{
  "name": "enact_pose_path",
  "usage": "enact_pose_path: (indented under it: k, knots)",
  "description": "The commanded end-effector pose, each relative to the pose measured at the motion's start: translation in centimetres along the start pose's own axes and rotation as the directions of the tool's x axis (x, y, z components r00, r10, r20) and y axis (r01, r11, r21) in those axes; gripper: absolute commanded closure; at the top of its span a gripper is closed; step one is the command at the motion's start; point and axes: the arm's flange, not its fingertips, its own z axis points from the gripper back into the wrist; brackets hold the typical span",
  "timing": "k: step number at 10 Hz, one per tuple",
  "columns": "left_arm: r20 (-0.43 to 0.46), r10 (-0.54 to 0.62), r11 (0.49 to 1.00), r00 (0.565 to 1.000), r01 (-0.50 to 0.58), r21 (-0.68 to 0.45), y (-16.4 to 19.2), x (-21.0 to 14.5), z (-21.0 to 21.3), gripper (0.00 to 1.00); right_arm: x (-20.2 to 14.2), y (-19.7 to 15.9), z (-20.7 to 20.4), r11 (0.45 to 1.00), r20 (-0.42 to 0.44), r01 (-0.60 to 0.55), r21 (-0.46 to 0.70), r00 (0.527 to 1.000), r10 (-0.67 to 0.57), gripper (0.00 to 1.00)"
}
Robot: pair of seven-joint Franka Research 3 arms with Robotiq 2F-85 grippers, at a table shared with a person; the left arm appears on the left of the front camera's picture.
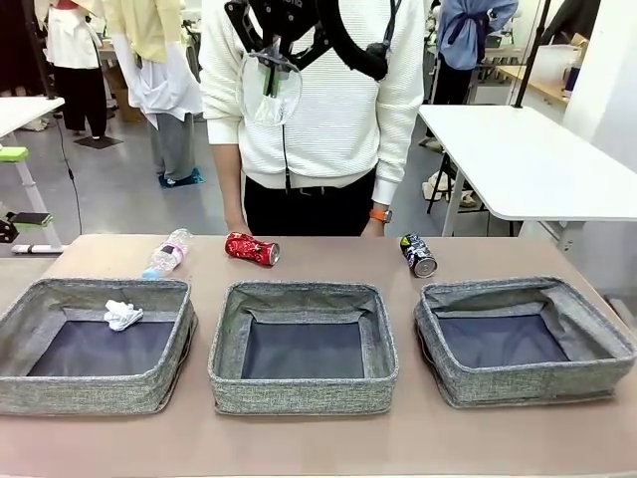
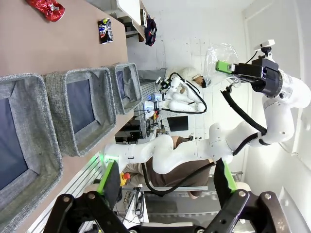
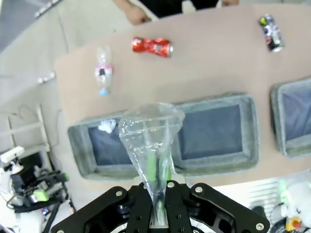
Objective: Sort the waste into the appropriate baskets.
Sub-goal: Pick up the waste item pointed out by the person.
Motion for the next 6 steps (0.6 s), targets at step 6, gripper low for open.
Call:
enact_pose_path:
  k: [6]
  knots:
    - [0.014, -0.001, 1.0, 1.0, 0.001, -0.016, -0.3, -0.1, -0.2, 0.0, 0.1, 0.0, 0.5, 1.0, -0.001, -0.002, -0.001, 1.0, 0.002, 0.99]
